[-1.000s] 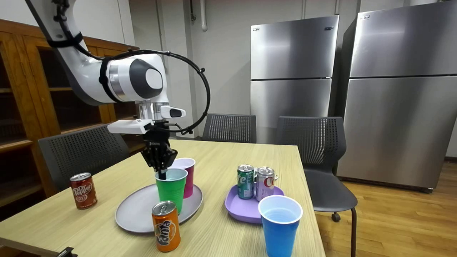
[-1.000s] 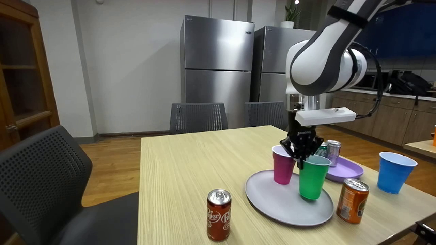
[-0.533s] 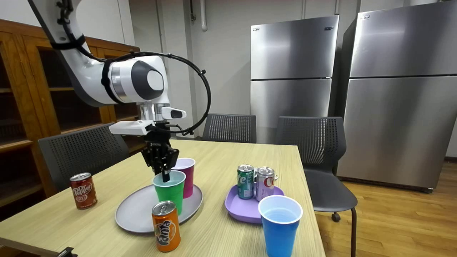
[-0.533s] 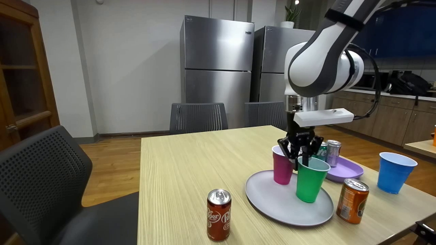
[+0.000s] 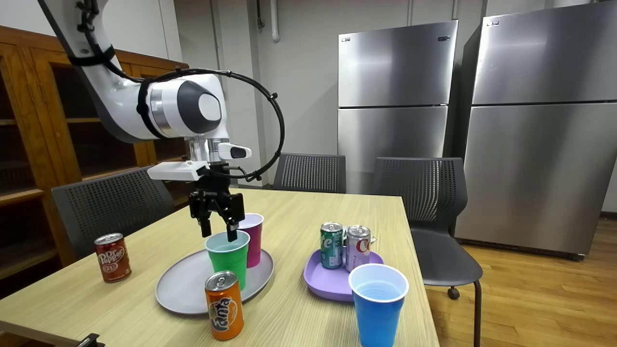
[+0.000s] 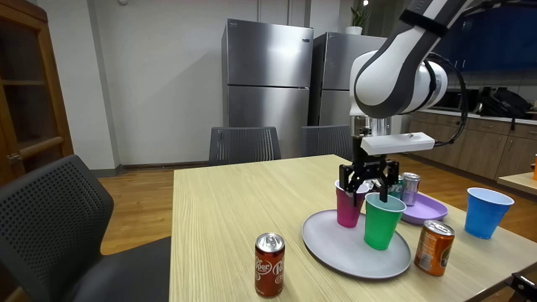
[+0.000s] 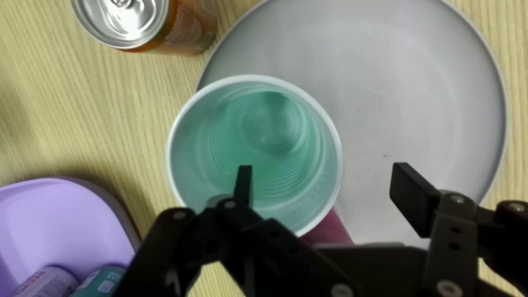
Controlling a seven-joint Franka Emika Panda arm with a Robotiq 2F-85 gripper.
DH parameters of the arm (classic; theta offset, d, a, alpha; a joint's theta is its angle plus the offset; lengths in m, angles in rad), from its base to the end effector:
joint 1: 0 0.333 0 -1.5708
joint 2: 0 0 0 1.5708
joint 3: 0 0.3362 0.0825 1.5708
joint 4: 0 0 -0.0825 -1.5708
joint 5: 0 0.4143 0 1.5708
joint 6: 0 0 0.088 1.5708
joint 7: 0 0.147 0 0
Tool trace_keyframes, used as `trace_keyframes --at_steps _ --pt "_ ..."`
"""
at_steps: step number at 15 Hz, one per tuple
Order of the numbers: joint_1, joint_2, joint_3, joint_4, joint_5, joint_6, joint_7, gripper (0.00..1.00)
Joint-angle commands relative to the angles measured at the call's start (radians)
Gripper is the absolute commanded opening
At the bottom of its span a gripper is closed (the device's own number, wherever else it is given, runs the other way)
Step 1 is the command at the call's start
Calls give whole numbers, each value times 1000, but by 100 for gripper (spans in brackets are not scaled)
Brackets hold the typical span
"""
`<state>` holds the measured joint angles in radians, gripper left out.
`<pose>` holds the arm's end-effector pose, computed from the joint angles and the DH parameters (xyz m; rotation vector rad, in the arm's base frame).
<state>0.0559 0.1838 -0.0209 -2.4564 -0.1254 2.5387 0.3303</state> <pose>0.4865 0.0152 0.1697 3.0383 -0.2867 -0.1331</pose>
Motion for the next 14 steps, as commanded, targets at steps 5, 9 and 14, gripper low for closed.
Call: trace_keyframes --at_steps 5,9,14 --pt "9 -94 29 -19 53 -29 -48 88" --pt "14 -141 43 -22 54 -33 -55 93" --pt "13 -190 57 -34 65 -33 -55 98"
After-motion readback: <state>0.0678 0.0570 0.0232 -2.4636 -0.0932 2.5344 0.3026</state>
